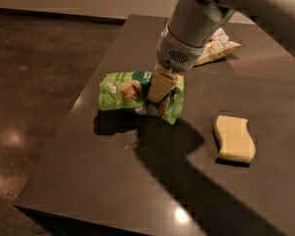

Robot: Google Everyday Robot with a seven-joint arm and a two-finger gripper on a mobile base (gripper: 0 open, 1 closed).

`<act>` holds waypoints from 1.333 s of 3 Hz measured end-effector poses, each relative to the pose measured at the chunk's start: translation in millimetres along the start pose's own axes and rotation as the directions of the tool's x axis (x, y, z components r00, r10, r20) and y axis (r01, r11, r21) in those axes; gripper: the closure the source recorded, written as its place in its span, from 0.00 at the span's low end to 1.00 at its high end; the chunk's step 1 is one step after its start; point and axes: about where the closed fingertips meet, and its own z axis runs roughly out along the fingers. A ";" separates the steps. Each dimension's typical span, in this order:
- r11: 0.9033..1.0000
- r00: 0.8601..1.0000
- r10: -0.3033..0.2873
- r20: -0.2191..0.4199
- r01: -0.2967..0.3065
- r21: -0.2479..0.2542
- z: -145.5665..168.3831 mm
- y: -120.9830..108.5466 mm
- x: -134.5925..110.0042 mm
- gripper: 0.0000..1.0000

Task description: Move green rice chip bag near brown chip bag

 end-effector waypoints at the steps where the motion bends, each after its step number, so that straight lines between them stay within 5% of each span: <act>1: 0.997 0.997 0.073 0.033 -0.074 0.029 -14.2 -41.5 17.9 1.00; 2: 0.983 0.985 0.168 0.049 -0.171 0.072 -24.1 -76.7 42.8 1.00; 3: 0.952 0.962 0.264 0.068 -0.271 0.145 -34.9 -102.6 70.0 1.00; 4: 0.907 0.936 0.343 0.081 -0.352 0.229 -46.7 -124.4 95.7 1.00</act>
Offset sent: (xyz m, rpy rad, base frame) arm 0.0970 -0.1086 0.0146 0.0664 -0.0331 -0.3213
